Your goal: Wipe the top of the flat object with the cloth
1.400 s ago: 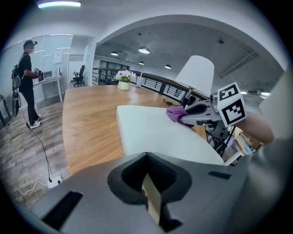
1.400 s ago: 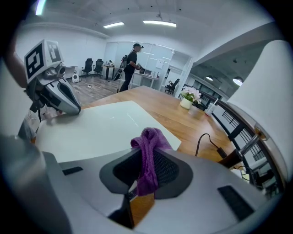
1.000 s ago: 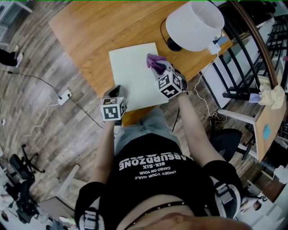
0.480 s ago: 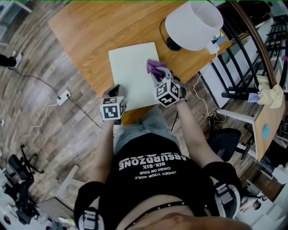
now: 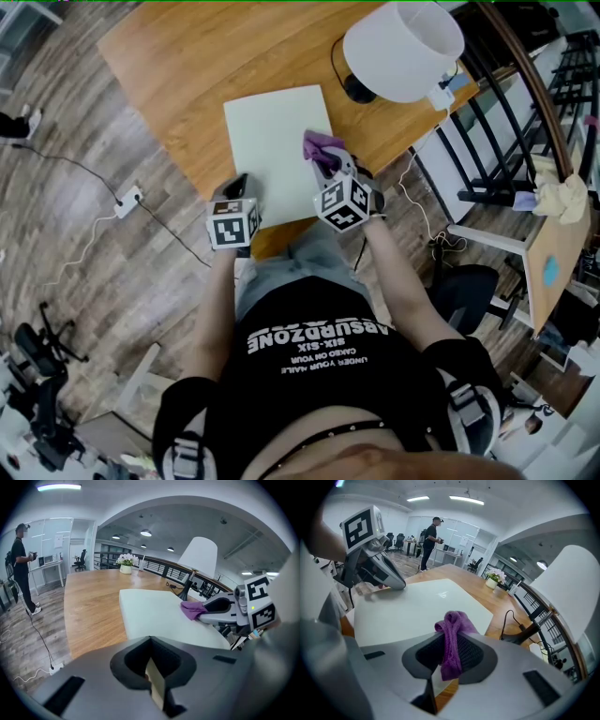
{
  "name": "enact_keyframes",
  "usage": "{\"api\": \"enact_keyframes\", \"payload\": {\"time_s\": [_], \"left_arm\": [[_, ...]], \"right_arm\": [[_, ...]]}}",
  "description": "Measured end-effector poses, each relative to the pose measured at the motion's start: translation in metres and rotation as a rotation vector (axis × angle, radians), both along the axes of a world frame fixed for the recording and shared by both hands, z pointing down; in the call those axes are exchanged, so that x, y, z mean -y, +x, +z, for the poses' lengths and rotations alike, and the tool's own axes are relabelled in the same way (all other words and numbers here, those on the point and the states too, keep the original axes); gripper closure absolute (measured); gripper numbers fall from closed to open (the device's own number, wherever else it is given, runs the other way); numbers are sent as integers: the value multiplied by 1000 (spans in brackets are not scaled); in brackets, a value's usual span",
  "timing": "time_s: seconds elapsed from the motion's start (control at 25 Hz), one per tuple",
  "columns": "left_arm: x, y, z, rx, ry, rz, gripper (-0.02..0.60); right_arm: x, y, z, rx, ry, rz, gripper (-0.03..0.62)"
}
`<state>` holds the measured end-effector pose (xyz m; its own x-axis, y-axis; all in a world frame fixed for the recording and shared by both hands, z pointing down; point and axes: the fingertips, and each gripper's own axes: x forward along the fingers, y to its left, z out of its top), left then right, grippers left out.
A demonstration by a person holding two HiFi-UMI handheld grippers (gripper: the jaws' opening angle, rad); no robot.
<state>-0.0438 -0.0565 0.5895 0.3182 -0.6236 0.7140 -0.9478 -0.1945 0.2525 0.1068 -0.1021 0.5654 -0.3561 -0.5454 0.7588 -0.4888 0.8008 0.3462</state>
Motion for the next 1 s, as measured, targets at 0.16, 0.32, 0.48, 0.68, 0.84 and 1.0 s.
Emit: {"api": "enact_keyframes", "payload": {"time_s": [0.16, 0.32, 0.48, 0.68, 0.84, 1.0], "left_arm": [[0, 3, 0, -3, 4, 0, 565], [-1, 1, 0, -6, 6, -1, 565], [0, 0, -1, -17, 10, -15, 565], [-1, 0, -2, -26, 33, -23, 565], [-2, 3, -5, -47, 55, -16, 565], [-5, -1, -5, -56, 40, -13, 565]], "right_arm": [[1, 2, 0, 0, -7, 11, 508], [1, -1, 0, -14, -15, 32, 508], [3, -6, 1, -17, -36, 80, 508], [5, -13, 1, -13, -54, 120, 508], [6, -17, -1, -5, -57, 129, 508], [7, -27, -2, 3, -50, 123, 508]]}}
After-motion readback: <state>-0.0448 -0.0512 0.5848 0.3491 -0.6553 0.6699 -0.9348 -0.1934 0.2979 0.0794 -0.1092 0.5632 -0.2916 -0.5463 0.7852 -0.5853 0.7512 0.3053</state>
